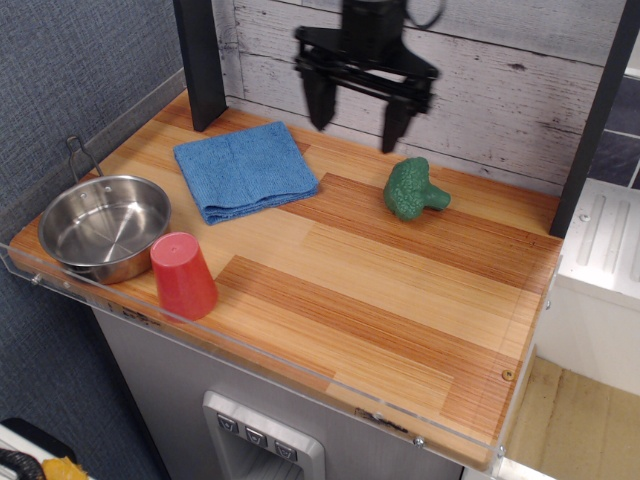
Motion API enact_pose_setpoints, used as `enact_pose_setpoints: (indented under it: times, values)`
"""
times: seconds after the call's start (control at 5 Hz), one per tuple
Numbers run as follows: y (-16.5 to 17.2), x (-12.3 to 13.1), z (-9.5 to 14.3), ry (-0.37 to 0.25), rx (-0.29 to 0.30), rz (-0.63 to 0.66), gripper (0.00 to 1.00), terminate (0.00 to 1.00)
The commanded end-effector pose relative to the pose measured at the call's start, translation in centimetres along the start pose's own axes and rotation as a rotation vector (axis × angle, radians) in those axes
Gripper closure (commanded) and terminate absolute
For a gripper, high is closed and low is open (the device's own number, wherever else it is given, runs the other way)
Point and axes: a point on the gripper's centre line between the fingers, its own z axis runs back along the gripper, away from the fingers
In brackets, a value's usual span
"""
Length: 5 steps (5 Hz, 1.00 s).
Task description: Move the blue cloth to the rear left of the table to the left of the green vegetable.
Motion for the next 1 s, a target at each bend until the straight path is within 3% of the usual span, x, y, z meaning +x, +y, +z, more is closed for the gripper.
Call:
enact_pose_setpoints:
  times: [0.0, 0.2, 0.6, 0.8]
  values:
    - [-5.7, -4.7, 4.5, -0.081, -0.089, -0.049, 0.0, 0.0]
    - [-8.1, -5.6, 4.9, -0.096, -0.077, -0.11, 0.0, 0.0]
    - [-9.4, -5.6, 4.2, -0.103, -0.116, -0.189, 0.0, 0.0]
    - [-9.4, -5.6, 4.2, -0.103, -0.116, -0.189, 0.0, 1.0]
